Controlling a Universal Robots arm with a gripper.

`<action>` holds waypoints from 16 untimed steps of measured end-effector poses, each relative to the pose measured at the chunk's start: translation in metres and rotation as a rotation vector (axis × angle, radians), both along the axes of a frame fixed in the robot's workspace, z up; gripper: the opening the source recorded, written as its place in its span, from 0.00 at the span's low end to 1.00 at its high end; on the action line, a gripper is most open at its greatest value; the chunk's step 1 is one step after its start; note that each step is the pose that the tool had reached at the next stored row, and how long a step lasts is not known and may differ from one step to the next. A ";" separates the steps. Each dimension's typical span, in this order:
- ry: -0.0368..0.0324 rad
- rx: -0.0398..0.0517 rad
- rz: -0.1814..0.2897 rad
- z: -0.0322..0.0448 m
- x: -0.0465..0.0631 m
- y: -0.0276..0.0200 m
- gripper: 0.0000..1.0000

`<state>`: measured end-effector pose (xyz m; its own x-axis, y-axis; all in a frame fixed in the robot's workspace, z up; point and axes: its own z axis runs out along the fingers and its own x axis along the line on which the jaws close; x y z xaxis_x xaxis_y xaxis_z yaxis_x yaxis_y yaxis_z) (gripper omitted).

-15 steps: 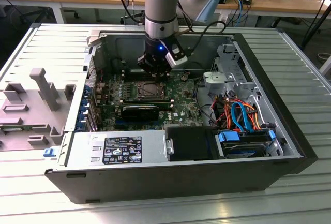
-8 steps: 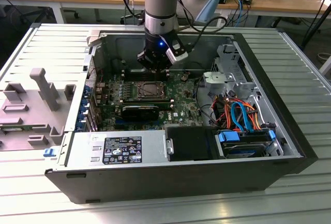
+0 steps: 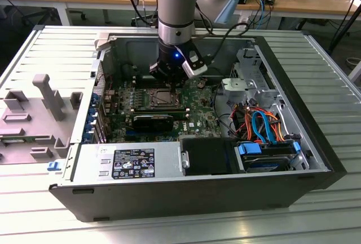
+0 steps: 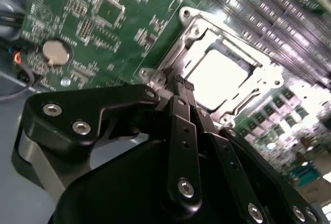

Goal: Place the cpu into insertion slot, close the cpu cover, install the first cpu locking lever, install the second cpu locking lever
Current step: 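Install the first cpu locking lever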

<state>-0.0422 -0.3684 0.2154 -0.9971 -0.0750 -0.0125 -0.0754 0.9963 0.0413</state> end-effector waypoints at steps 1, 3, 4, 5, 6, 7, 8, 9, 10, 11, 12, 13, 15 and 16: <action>0.0000 -0.0005 0.000 0.0000 0.000 -0.0052 0.11; 0.0000 -0.0061 0.000 0.0000 0.000 -0.0082 0.11; 0.0000 -0.0223 0.000 0.0002 0.000 -0.0089 0.11; 0.0001 -0.0382 0.000 0.0005 0.000 -0.0091 0.11; 0.0000 -0.0554 0.000 0.0010 0.000 -0.0092 0.11; 0.0000 -0.0881 0.000 0.0038 0.000 -0.0094 0.11; 0.0001 -0.0919 0.000 0.0069 0.000 -0.0094 0.11; 0.0001 -0.0923 0.000 0.0102 0.000 -0.0094 0.11; -0.0001 -0.0922 0.000 0.0150 0.000 -0.0094 0.11; 0.0001 -0.0923 0.000 0.0200 0.000 -0.0094 0.11; 0.0000 -0.0923 0.000 0.0242 0.000 -0.0094 0.11; 0.0000 -0.0922 0.000 0.0279 0.000 -0.0093 0.11; 0.0000 -0.0921 0.000 0.0328 0.000 -0.0094 0.11; -0.0001 -0.0916 0.000 0.0331 0.000 -0.0093 0.11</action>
<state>-0.0422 -0.3777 0.2485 -0.9971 -0.0758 -0.0057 -0.0754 0.9959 -0.0501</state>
